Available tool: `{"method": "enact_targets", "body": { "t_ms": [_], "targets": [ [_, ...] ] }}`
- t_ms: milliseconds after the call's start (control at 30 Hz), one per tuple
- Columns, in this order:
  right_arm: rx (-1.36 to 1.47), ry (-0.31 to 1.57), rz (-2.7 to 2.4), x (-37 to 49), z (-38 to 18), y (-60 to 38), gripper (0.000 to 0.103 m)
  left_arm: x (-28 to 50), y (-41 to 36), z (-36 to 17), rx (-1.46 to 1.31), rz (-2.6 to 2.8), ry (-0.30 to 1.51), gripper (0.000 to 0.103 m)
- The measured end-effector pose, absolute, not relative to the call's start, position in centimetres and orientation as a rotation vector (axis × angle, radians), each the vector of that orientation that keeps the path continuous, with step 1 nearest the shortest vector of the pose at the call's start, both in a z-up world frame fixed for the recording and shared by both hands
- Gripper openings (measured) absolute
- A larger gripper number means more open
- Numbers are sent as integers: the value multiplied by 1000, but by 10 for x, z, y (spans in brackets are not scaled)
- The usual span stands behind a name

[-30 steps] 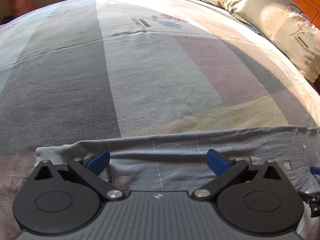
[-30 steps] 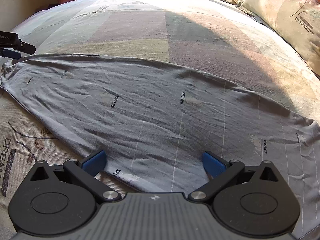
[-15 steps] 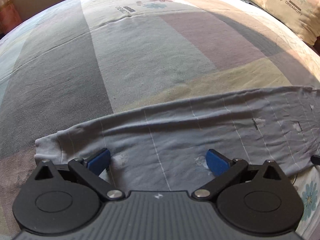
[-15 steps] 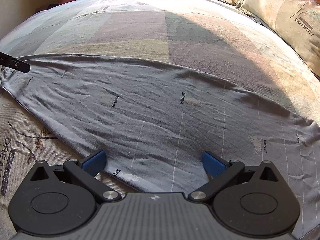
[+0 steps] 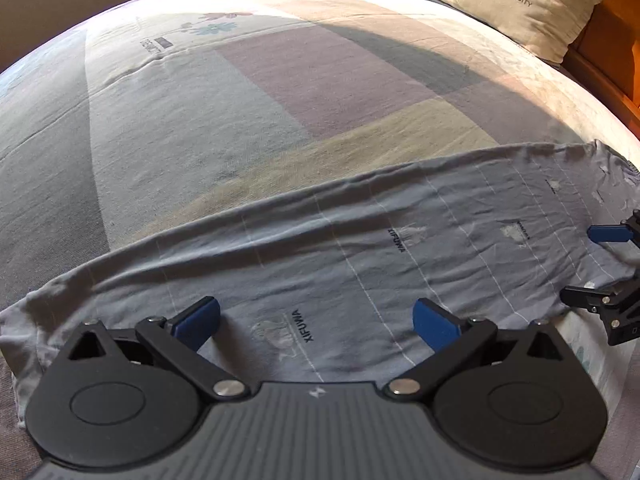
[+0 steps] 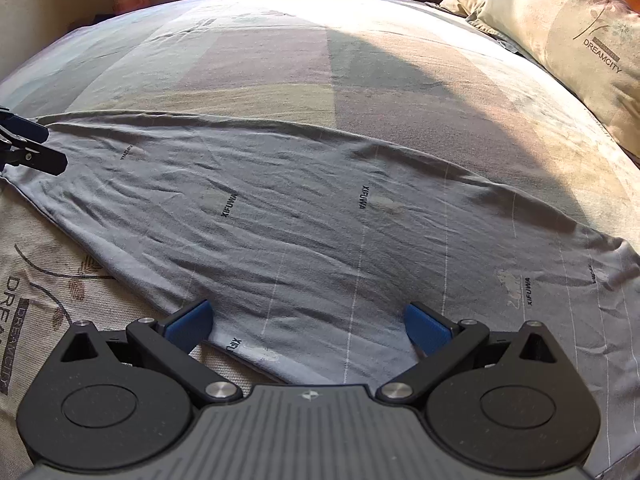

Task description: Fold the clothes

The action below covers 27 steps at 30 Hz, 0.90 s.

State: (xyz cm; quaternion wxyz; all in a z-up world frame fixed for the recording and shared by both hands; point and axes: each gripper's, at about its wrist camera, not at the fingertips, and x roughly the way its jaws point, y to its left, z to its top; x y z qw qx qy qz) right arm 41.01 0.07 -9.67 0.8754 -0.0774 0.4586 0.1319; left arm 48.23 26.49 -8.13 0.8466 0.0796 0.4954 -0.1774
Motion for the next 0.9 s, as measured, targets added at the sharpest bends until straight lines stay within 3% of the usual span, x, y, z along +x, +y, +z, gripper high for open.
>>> {"method": "enact_targets", "body": {
  "t_ms": [333,567,767,900],
  "targets": [
    [-155,930,280,406,-99,-2,103,458,294,-68,197,-303,1016,102],
    [-159,948,282,409,-97,-1,103,447,342,-77,-7,-139,1050,102],
    [-160,938,278,407,-98,-1,103,464,356,-52,17,-89,932,102],
    [-160,930,272,406,-98,0,103,484,379,-78,-52,-21,1010,102]
  ]
}}
